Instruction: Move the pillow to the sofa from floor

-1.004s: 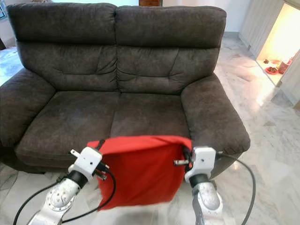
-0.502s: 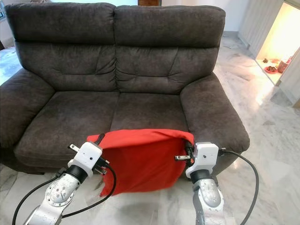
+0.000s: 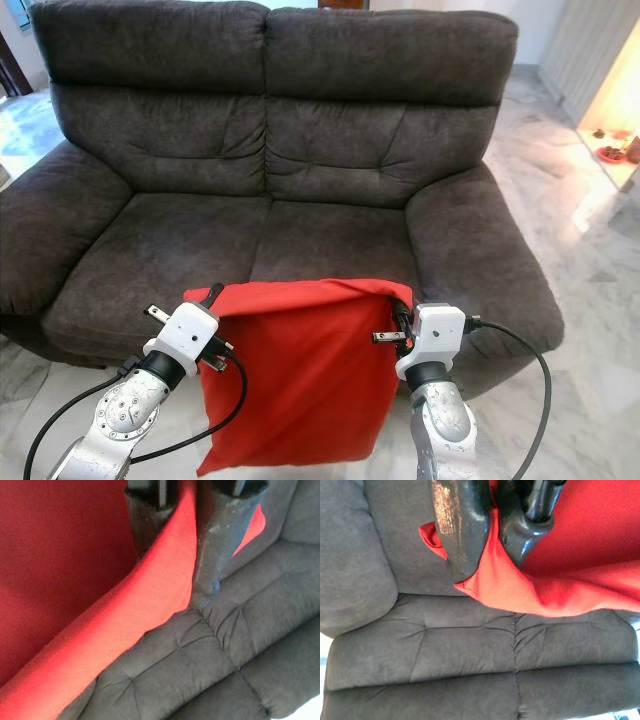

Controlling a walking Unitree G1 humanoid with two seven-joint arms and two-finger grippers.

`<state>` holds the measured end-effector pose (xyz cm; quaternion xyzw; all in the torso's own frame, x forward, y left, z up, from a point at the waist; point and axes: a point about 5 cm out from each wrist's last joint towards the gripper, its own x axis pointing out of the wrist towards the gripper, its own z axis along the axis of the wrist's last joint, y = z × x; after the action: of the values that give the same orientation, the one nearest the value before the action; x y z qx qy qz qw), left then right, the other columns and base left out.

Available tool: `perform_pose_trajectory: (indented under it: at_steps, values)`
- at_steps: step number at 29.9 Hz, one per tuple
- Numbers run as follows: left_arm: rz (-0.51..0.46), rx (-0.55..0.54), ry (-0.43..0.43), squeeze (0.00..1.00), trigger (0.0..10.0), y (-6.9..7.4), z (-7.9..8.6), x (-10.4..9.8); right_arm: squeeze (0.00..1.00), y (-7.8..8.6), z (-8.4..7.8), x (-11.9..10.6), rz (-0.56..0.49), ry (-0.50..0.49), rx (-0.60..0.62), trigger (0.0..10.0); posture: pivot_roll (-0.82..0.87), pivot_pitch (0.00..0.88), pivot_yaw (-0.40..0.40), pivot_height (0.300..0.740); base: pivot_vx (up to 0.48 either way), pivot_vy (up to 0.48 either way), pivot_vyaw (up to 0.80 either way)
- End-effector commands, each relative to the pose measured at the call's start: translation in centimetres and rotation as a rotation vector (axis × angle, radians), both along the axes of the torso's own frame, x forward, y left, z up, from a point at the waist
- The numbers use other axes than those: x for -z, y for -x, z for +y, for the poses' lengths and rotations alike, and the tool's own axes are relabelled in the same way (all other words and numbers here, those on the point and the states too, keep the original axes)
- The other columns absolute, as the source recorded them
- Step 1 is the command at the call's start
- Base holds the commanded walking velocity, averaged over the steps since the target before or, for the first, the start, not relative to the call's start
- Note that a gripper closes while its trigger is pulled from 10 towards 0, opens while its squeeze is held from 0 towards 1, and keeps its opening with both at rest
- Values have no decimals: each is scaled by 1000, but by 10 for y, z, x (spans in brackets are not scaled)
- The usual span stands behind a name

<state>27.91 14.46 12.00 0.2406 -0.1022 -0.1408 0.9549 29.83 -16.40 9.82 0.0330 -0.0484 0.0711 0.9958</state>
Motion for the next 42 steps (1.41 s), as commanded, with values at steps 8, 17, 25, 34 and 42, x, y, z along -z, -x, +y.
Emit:
perform_pose_trajectory:
  at_steps: [8,17,25,34,42]
  values:
    - [-129,-28,39,0,10000,-4,4,-31,0,-9,-11,-28,-107,-8,56,10000,41,80,11,740,301,0,0]
    - [-146,-58,39,0,10000,-7,11,-37,0,-10,-8,-36,-136,4,43,10000,44,84,8,740,303,0,-286]
    - [-262,-98,35,0,10000,-14,25,-76,0,-16,-4,-64,-224,-1,35,10000,49,85,6,740,304,0,0]
    - [-402,-143,67,0,10000,-23,39,-127,0,-21,17,-121,-410,-18,-41,10000,50,84,8,740,305,0,0]
    - [-466,-160,65,0,10000,-22,44,-151,0,-12,41,-137,-476,29,-216,10000,52,84,3,740,306,0,99]
